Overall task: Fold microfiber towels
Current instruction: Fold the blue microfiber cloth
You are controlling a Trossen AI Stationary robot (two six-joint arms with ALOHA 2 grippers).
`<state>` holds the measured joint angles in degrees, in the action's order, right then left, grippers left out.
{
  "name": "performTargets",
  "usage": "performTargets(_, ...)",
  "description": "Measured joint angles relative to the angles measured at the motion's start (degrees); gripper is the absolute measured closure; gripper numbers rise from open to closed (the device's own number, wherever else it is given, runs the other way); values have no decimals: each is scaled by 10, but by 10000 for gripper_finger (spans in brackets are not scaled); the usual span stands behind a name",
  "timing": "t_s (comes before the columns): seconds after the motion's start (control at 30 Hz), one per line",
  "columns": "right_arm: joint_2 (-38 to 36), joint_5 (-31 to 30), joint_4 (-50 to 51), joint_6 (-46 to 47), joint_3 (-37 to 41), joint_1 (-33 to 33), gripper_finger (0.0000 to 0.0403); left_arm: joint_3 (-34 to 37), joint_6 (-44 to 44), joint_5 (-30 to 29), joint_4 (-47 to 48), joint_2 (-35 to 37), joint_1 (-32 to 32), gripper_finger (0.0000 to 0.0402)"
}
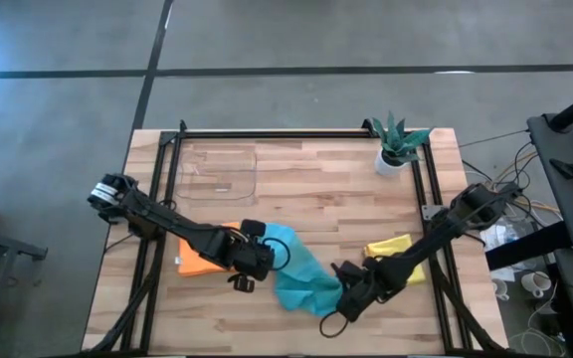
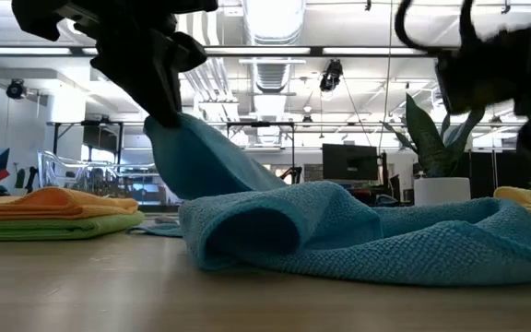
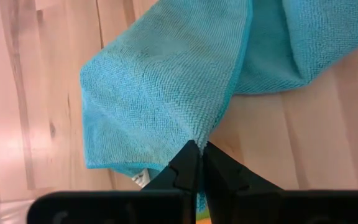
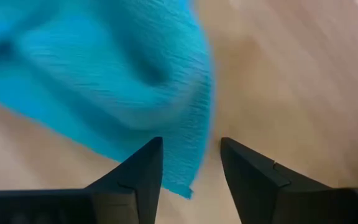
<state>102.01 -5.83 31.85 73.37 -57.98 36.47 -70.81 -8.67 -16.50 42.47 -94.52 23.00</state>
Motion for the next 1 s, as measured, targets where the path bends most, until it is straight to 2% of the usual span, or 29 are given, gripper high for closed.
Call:
performTargets(0.23,4,11,21,35,-3,-1,261,0,3,-1,0,0,0,400)
performTargets(0.37,4,48,-22,4,-19,-1,279,1,4,-3,0,0,-1,400)
performTargets(0.47,4,52,-33,-21,-25,-1,296,1,4,-3,-1,0,-1,400)
performTargets(0.73,6,61,-38,-14,-10,-1,385,1,2,-19,0,0,-1,400)
performTargets(1.0,5,76,-13,-47,-23,4,394,1,-8,-22,-2,0,-1,400)
